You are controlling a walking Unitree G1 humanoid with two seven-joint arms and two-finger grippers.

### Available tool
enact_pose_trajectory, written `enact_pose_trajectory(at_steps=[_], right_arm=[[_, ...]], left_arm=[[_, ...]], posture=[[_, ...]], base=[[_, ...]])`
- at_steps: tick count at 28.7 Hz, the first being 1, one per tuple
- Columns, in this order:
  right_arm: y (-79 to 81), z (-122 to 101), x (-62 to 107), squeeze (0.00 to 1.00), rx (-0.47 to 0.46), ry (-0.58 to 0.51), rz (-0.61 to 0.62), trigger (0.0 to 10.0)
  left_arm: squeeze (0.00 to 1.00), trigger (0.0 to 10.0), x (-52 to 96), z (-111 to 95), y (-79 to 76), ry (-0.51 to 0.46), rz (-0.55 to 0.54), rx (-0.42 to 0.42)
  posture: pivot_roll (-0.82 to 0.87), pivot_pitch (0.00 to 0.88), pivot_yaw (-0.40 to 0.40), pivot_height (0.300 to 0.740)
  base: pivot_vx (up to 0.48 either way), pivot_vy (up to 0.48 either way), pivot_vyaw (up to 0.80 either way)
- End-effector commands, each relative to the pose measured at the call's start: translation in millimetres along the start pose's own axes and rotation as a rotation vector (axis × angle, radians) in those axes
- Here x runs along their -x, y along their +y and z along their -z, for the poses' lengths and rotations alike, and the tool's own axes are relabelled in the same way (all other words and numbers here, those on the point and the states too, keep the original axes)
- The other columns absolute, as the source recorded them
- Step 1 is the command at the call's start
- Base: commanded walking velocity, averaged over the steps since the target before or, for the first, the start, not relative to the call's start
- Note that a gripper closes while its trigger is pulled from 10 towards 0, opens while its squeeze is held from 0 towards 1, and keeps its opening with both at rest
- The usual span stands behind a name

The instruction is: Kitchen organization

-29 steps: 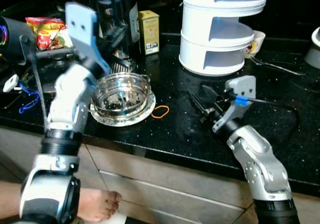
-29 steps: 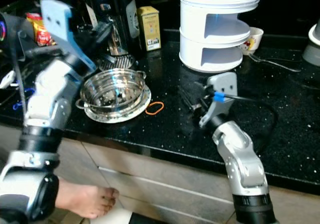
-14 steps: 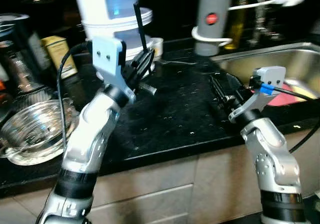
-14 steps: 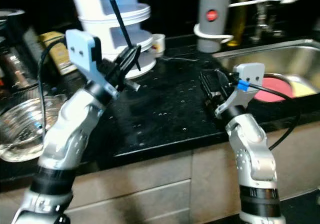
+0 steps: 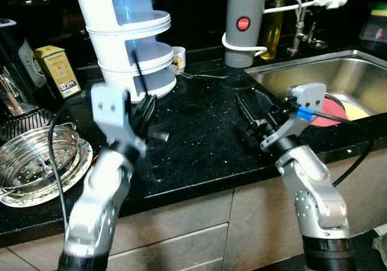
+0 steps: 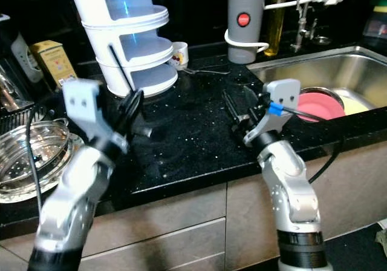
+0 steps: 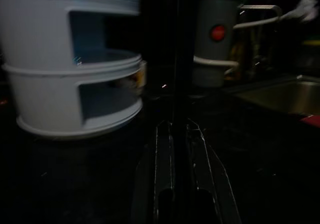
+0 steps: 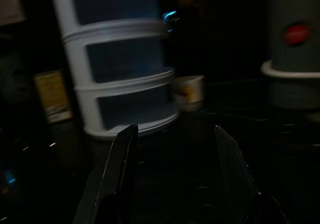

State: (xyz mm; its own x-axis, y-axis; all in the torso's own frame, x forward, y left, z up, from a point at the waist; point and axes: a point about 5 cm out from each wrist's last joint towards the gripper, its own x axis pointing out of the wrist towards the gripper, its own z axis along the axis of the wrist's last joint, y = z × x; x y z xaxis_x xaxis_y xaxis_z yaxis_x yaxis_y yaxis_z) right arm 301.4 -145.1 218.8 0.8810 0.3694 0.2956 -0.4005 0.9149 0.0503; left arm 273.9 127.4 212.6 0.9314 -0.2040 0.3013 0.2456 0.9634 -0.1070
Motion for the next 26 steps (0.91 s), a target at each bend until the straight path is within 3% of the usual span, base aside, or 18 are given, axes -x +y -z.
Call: enact_pose_trajectory(at_steps=[1,5,14,26], right_arm=[[11.0,-1,0.0,0.0,-0.002,-0.014,-0.039,10.0],[20.7,3,0.7,0.0,-0.007,-0.006,-0.068,10.0],[24.8,6,0.8,0.0,0.038,0.008,-0.103,10.0],[29.1,4,-3.7,0.0,0.066,0.004,-0.144,10.0]], left_arm=[[0.0,10.0,5.4,-2,-0.6,0.001,-0.015,-0.025],[0.0,10.0,8.0,-5,2.5,-0.008,-0.04,-0.062],[0.0,10.0,0.5,-15,14.2,-0.051,-0.099,-0.087],[0.0,10.0,-4.3,-17,15.0,-0.063,-0.103,-0.081]], posture=[[-0.08,0.0,0.032,0.74],[-0.07,0.0,0.03,0.74],[-0.08,0.0,0.025,0.74],[-0.08,0.0,0.016,0.74]], base=[[0.0,0.0,0.0],[0.0,0.0,0.0],[0.0,0.0,0.0],[0.0,-0.428,0.0]])
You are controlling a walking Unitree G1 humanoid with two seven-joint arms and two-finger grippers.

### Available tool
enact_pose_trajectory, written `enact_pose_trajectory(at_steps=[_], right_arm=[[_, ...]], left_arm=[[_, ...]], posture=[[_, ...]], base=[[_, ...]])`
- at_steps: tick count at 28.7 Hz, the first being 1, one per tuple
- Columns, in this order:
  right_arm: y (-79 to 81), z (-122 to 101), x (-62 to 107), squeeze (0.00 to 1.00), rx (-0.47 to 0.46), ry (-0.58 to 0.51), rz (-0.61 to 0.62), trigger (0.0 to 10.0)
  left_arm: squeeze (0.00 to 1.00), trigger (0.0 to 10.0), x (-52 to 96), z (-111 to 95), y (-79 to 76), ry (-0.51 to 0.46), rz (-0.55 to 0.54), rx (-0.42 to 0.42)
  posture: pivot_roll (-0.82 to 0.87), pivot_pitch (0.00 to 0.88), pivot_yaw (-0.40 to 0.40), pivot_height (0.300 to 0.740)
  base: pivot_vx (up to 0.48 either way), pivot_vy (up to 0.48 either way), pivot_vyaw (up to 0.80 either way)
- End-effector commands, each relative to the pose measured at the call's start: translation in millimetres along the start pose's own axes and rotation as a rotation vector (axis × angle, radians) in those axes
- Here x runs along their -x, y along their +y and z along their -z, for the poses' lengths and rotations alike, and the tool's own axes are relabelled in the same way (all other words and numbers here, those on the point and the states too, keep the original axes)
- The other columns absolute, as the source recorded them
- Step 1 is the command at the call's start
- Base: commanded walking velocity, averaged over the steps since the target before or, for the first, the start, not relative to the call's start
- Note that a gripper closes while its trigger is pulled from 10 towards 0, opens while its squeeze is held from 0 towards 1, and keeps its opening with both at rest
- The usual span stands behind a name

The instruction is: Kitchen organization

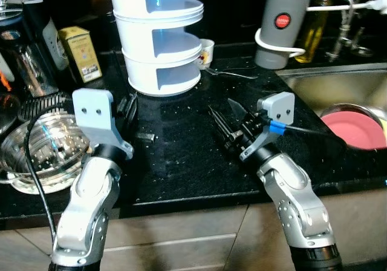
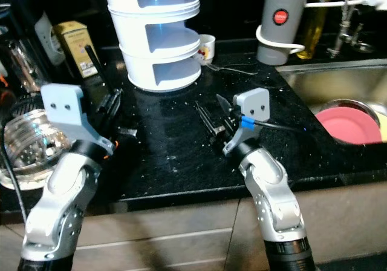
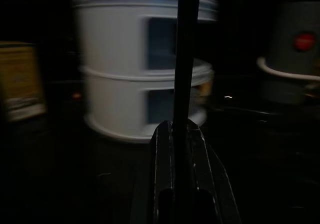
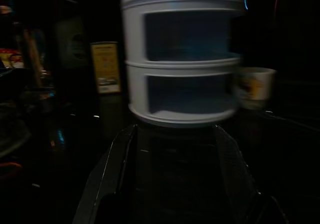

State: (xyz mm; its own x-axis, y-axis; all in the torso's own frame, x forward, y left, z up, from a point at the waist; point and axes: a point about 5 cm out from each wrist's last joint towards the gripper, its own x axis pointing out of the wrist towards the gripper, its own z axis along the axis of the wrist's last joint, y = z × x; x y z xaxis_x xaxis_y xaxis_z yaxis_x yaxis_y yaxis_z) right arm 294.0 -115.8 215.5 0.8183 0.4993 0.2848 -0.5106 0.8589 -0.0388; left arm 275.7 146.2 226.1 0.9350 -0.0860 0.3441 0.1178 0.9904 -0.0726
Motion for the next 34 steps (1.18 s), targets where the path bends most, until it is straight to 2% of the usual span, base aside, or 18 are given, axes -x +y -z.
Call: enact_pose_trajectory(at_steps=[1,29,34], right_arm=[[-0.2,-2,-0.4,0.0,0.022,-0.006,-0.003,10.0],[1.0,-9,-3.4,0.0,0.024,-0.031,-0.027,10.0],[-5.1,-8,-3.5,0.0,0.038,-0.02,0.014,10.0]], left_arm=[[0.0,10.0,-2.5,-1,-2.1,-0.007,0.009,-0.005],[0.0,10.0,-11.2,-4,-4.3,-0.03,0.026,0.0],[0.0,10.0,-13.5,-5,-3.8,-0.037,0.027,-0.002]], posture=[[-0.08,0.0,0.016,0.74],[-0.08,0.0,0.014,0.74],[-0.08,0.0,0.014,0.74]], base=[[0.0,-0.472,0.0],[0.0,-0.472,0.0],[0.0,-0.472,0.64]])
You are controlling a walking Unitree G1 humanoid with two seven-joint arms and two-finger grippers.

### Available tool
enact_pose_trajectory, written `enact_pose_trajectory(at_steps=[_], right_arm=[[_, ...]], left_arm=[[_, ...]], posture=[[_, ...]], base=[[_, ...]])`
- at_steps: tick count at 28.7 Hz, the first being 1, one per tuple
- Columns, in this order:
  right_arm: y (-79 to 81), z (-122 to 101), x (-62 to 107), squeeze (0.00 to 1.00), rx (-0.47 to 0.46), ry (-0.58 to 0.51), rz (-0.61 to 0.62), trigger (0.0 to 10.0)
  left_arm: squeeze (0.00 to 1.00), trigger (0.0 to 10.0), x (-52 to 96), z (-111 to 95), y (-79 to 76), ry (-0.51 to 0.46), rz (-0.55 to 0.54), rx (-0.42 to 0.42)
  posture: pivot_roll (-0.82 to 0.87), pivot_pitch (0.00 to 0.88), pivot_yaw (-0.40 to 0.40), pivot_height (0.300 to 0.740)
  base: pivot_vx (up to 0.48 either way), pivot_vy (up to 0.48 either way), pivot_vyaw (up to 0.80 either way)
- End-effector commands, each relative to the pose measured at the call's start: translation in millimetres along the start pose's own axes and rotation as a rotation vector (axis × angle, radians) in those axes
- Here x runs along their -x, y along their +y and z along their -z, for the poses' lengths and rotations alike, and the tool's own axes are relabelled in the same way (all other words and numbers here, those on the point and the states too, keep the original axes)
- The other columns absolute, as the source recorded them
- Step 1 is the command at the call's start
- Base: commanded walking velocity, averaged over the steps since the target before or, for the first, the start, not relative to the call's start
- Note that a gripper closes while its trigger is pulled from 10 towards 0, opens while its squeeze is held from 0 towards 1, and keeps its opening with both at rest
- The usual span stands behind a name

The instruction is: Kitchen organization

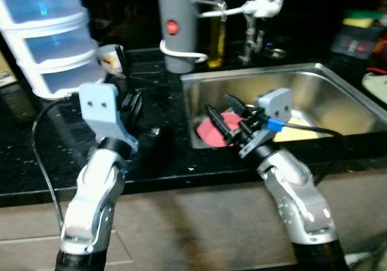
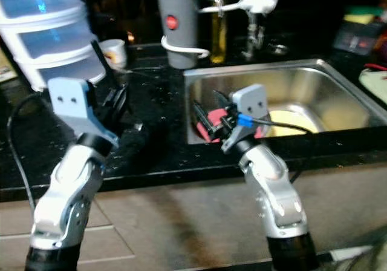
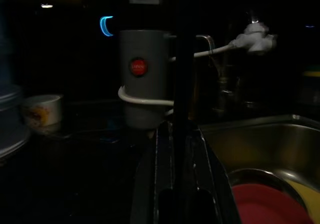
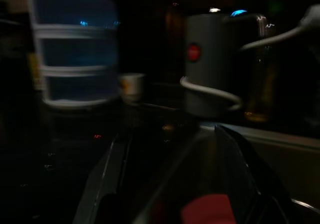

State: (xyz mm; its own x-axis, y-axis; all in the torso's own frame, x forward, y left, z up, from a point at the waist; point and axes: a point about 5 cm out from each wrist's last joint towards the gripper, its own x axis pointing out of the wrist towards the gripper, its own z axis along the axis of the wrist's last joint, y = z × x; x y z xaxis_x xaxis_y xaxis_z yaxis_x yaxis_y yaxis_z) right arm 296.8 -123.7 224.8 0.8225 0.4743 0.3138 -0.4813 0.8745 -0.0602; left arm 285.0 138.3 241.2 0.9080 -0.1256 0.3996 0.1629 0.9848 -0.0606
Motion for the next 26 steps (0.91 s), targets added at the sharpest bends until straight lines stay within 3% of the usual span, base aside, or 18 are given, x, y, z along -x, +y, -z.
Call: enact_pose_trajectory(at_steps=[1,16,20,26], right_arm=[[3.5,1,-2.4,0.0,0.008,0.009,-0.011,10.0],[-4.5,1,-1.7,0.0,0.012,0.023,0.024,10.0],[-4.9,1,-3.5,0.0,0.013,0.03,0.021,10.0],[-7.6,1,-3.7,0.0,0.01,0.028,0.036,10.0]], left_arm=[[0.0,10.0,1.5,5,3.9,0.02,-0.02,-0.008],[0.0,10.0,-8.3,0,7.3,-0.003,-0.001,-0.018],[0.0,10.0,-18.7,-2,15.6,-0.02,0.009,-0.051],[0.0,10.0,-37.8,-5,28.6,-0.036,0.013,-0.091]], posture=[[-0.08,0.0,0.014,0.74],[-0.08,0.0,0.017,0.74],[-0.09,0.0,0.019,0.74],[-0.09,0.0,0.022,0.74]], base=[[0.0,-0.472,0.0],[0.0,-0.056,0.0],[0.0,0.0,0.0],[0.0,0.0,-0.53]])
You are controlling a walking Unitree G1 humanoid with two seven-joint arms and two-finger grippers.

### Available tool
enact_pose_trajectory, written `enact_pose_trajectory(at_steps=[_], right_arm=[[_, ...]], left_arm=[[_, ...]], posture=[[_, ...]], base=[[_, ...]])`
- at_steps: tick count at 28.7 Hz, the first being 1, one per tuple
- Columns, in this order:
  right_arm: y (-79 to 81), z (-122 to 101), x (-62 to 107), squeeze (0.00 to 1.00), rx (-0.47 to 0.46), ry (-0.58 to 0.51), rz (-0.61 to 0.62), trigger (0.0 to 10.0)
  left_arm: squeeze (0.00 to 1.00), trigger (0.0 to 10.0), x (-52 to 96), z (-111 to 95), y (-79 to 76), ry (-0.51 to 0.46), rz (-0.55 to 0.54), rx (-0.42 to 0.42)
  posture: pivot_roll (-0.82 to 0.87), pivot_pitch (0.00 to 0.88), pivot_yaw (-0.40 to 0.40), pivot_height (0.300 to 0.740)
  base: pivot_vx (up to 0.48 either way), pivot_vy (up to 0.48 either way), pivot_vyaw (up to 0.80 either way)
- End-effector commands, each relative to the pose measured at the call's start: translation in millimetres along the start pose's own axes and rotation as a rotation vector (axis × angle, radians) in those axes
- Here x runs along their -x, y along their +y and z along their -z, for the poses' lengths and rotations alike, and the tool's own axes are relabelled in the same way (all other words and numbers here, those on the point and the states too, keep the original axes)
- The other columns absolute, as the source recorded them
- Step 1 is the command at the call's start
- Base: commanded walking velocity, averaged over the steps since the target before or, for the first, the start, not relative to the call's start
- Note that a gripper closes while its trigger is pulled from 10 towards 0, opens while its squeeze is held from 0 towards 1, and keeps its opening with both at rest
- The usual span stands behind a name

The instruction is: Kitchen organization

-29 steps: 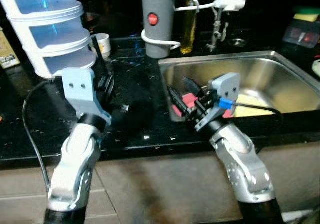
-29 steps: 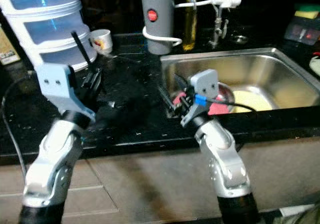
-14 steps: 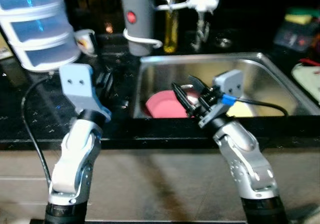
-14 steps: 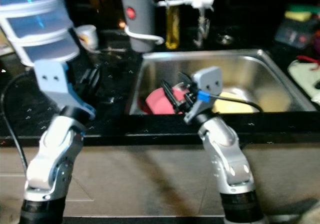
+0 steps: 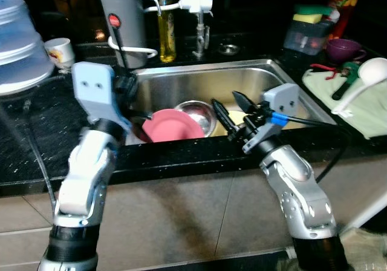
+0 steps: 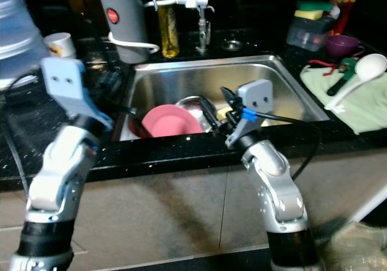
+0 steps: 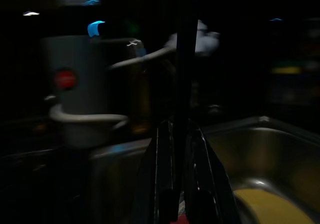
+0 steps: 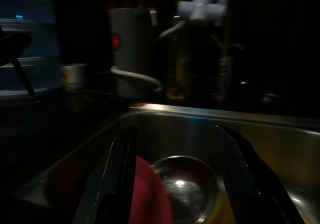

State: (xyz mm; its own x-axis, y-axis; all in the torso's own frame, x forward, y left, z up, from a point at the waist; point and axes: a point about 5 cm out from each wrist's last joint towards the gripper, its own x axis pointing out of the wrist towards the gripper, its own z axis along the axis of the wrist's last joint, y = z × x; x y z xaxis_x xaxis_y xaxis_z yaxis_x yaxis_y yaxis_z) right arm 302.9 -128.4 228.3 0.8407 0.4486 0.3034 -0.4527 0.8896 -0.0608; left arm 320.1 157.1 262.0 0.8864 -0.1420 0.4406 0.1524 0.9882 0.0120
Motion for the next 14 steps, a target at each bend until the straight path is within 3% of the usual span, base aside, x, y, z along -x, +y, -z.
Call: enact_pose_trajectory(at_steps=[1,6,9,11,14], right_arm=[[-0.6,2,0.4,0.0,0.005,0.012,0.007,10.0],[-2.6,0,1.8,0.0,0.014,0.008,0.013,10.0],[-3.3,1,3.3,0.0,0.023,0.019,0.015,10.0],[-3.3,1,3.3,0.0,0.023,0.019,0.015,10.0],[-3.6,1,4.1,0.0,0.027,0.022,0.016,10.0]], left_arm=[[0.0,10.0,-5.9,6,11.7,0.018,-0.011,-0.048],[0.0,10.0,-14.7,18,24.0,0.067,-0.02,-0.109],[0.0,10.0,-19.7,42,28.9,0.176,0.038,-0.228],[0.0,10.0,-19.7,42,28.9,0.176,0.038,-0.228],[0.0,10.0,-19.1,57,31.1,0.258,0.063,-0.269]], posture=[[-0.1,0.0,0.027,0.74],[-0.11,0.0,0.028,0.74],[-0.12,0.0,0.03,0.74],[-0.12,0.0,0.03,0.74],[-0.12,0.0,0.035,0.74]], base=[[0.0,0.0,0.0],[0.0,0.0,0.0],[0.0,0.0,0.0],[0.0,0.0,0.0],[0.0,0.0,0.0]])
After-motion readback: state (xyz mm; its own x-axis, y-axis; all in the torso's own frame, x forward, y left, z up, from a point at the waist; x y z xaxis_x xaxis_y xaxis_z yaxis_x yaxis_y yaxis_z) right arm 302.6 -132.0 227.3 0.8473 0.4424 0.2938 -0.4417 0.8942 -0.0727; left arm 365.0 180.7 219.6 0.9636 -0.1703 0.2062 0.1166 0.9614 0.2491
